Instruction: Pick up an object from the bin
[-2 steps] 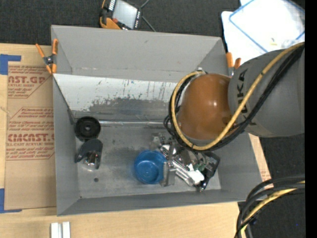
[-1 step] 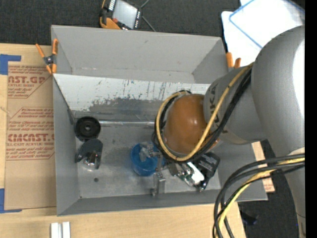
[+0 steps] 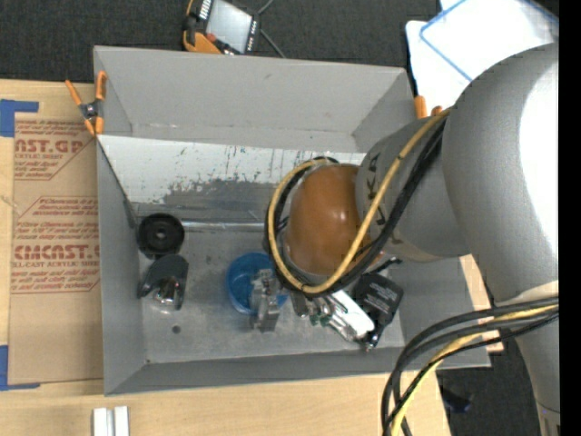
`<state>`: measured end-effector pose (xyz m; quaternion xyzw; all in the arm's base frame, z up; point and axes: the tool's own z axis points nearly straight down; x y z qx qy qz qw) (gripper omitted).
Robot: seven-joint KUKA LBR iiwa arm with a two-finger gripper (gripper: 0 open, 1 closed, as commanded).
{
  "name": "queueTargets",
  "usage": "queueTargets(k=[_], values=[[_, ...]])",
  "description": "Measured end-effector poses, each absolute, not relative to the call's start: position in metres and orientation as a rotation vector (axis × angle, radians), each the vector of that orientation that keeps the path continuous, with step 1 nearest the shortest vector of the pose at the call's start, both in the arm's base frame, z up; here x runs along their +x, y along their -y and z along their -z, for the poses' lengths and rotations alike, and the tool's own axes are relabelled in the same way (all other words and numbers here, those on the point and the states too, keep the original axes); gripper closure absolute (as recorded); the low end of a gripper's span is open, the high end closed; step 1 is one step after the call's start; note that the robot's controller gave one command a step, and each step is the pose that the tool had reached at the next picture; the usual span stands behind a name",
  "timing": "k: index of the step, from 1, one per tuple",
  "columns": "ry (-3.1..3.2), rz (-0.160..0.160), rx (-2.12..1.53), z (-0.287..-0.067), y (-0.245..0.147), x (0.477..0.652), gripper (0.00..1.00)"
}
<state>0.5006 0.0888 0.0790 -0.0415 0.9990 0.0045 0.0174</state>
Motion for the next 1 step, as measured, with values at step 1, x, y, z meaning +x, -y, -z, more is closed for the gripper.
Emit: queueTargets(k=[1], values=[[-3.104, -0.014, -0.129, -0.0790, -0.0888, 0.5006, 1.00]])
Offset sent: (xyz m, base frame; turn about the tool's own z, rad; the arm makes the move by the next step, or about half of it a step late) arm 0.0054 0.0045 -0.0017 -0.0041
